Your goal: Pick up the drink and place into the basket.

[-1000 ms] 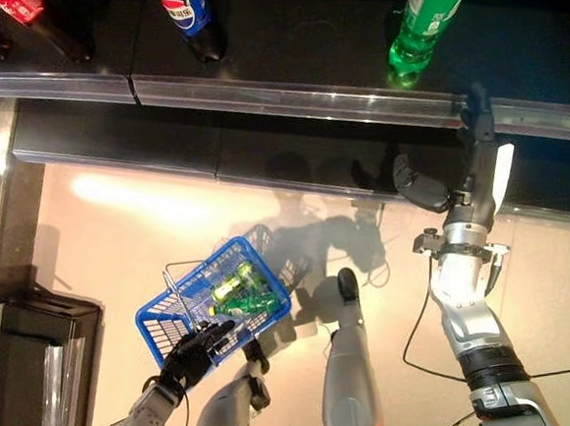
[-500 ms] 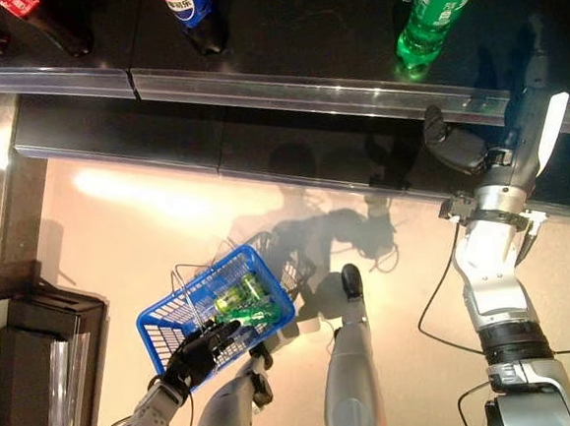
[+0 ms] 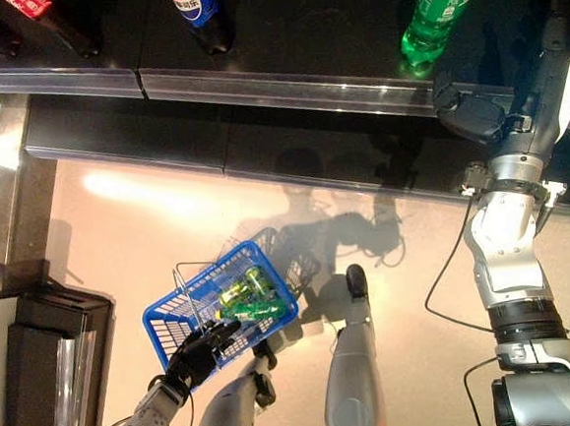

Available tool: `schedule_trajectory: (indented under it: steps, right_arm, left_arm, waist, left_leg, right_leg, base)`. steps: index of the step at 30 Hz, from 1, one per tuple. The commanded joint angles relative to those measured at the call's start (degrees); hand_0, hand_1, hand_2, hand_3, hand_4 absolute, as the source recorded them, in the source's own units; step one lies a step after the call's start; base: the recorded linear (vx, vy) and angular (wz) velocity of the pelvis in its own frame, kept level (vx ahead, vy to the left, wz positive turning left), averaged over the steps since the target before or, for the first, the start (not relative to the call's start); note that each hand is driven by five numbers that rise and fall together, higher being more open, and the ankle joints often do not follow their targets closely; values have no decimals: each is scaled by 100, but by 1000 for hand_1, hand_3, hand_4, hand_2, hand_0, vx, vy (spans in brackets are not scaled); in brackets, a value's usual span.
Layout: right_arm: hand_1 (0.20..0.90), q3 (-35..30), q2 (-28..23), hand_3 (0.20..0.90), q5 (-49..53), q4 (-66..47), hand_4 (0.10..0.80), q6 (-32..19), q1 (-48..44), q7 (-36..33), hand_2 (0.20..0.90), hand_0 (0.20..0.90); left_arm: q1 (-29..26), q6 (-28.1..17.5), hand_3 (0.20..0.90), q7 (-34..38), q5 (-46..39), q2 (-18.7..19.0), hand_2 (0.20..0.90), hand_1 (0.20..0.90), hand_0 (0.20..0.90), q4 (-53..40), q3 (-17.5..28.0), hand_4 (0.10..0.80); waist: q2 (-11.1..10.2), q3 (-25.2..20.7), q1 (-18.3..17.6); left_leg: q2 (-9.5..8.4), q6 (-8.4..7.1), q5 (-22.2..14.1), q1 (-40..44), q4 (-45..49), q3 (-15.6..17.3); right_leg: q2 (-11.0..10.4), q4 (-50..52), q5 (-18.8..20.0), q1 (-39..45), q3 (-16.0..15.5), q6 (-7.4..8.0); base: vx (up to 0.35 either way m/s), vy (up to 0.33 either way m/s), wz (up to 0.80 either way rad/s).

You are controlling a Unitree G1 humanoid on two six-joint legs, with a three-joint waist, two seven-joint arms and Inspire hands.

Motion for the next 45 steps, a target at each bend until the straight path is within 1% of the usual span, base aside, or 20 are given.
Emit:
schedule_trajectory:
  steps: [1,3,7,14,17,21,23,35,45]
  right_arm:
    - [900,-204,-800,900,620,21,800,-275,-645,532,900,900]
    - [900,-159,-801,900,761,102,800,-225,-724,642,900,900]
    - [900,-25,-869,900,1334,543,800,-45,-1058,1118,900,900]
    - [900,219,-1038,900,1657,1129,800,216,-1655,1380,900,900]
    - [900,401,-1111,900,1766,1372,800,325,-2021,1344,900,900]
    - [900,465,-1137,900,1761,1492,800,338,-2172,1336,900,900]
    - [900,595,-1177,900,1735,1627,800,397,-2427,1278,900,900]
    - [900,1066,-1404,900,1609,2178,800,592,-3130,1216,900,900]
    - [900,1297,-1394,900,1561,2353,800,698,-3406,1120,900,900]
  left_arm:
    - [447,-394,200,-511,-259,428,300,300,300,-410,68,100]
    - [443,-384,200,-499,-257,437,300,300,300,-413,55,100]
    - [411,-353,200,-465,-211,481,300,300,300,-435,-2,100]
    - [359,-294,200,-411,-189,536,300,300,300,-482,-101,100]
    - [344,-265,200,-375,-170,568,300,300,300,-523,-154,100]
    - [339,-248,200,-367,-159,587,300,300,300,-538,-180,100]
    - [317,-235,200,-361,-178,627,300,300,300,-544,-211,100]
    - [266,-155,200,-353,-166,759,300,300,300,-600,-261,100]
    - [246,-118,200,-364,-146,826,300,300,300,-613,-280,100]
  waist:
    - [203,-446,110]
    - [199,-449,126]
    - [180,-471,202]
    - [189,-490,299]
    - [185,-487,358]
    - [194,-491,389]
    - [199,-479,423]
    - [212,-475,541]
    - [208,-482,603]
  left_leg:
    - [397,-105,-302,-310,996,-309]
    - [401,-108,-299,-319,1008,-311]
    - [405,-116,-293,-332,1019,-338]
    - [410,-131,-281,-366,1037,-387]
    - [416,-126,-278,-400,1061,-418]
    - [408,-127,-271,-408,1052,-440]
    - [407,-118,-264,-440,1072,-462]
    - [374,-114,-227,-527,1082,-561]
    - [365,-105,-192,-515,1007,-584]
  right_leg:
    - [-137,1014,-1050,25,-220,-326]
    - [-140,1016,-1051,28,-226,-329]
    - [-153,1006,-1050,55,-282,-332]
    - [-158,989,-1055,88,-344,-340]
    - [-158,998,-1061,86,-367,-349]
    - [-160,988,-1063,97,-386,-345]
    - [-160,1010,-1067,85,-398,-347]
    - [-166,1020,-1075,77,-454,-351]
    - [-154,978,-1068,110,-505,-357]
  base:
    - [0,0,0]
    - [0,0,0]
    - [10,-27,0]
    - [10,-20,4]
    - [4,-30,8]
    - [0,0,0]
    - [0,0,0]
    - [4,-15,3]
    - [1,-3,2]
